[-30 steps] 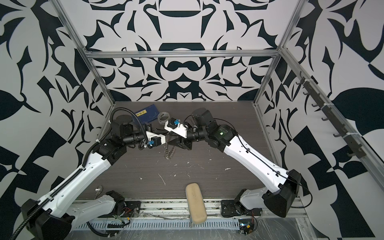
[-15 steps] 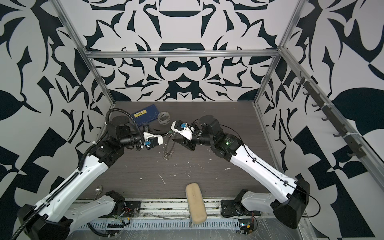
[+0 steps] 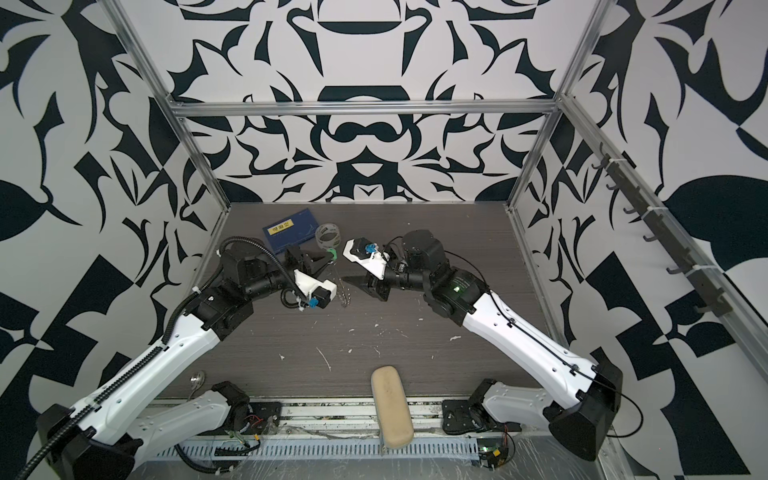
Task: Remove the keys from the keyring
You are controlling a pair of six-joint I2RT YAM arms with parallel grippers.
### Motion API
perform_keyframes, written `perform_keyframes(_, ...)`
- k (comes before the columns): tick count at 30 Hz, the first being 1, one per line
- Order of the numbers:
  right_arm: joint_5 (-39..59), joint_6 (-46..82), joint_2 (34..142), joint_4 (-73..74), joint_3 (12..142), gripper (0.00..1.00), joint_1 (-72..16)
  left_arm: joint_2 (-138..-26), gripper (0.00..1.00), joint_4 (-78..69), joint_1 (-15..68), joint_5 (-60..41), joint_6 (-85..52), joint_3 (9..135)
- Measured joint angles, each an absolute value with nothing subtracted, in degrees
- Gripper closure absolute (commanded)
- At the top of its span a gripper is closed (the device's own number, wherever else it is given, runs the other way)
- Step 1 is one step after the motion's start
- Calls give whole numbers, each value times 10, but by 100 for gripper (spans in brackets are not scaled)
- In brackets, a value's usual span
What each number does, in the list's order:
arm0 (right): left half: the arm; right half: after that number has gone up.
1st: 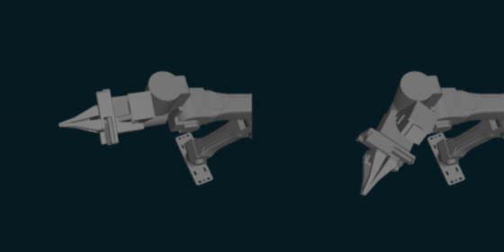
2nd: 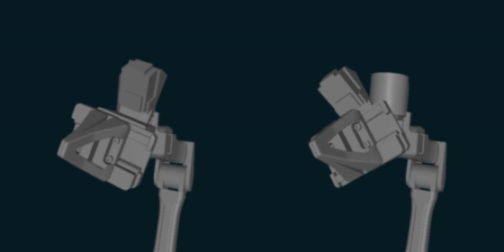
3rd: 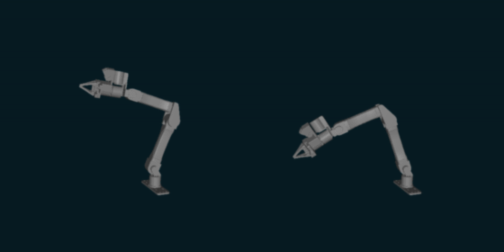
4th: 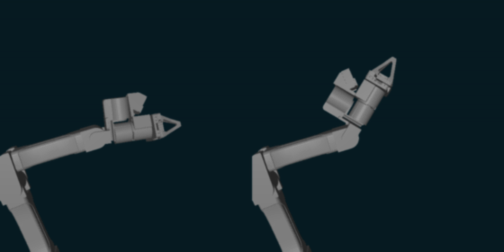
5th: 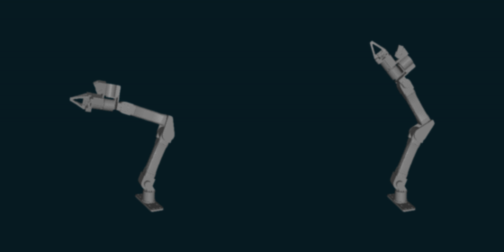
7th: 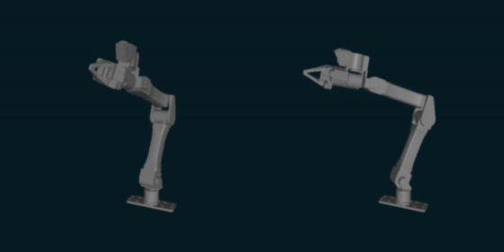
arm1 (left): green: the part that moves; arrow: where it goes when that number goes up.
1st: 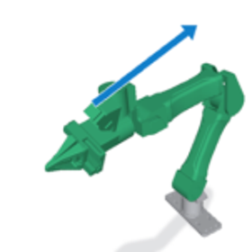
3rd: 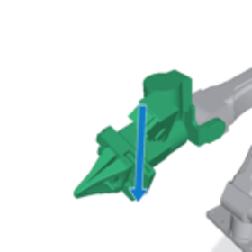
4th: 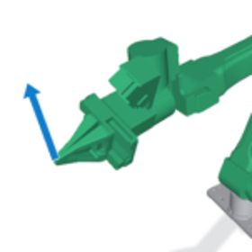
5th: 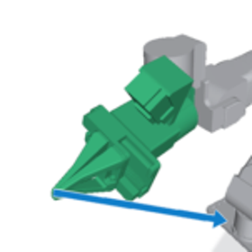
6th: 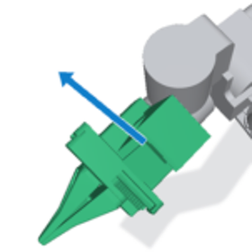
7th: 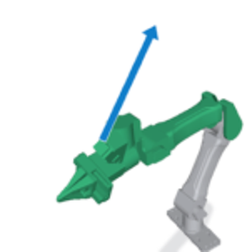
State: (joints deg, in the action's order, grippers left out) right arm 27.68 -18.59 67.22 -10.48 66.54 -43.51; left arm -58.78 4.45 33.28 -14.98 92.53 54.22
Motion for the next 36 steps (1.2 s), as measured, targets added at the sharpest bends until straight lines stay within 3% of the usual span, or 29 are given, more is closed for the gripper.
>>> perform_keyframes(6,291,-199,655,-81,653,54,-435,-597,100,27,333,-153,985,572)
perform_keyframes(24,362,-187,629,-63,665,55,-416,-598,100,11,333,-237,993,620)
perform_keyframes(32,403,-186,636,-65,716,68,-388,-598,100,11,333,-256,995,620)
perform_keyframes(36,428,-183,671,-66,728,69,-367,-598,100,11,333,-265,995,620)
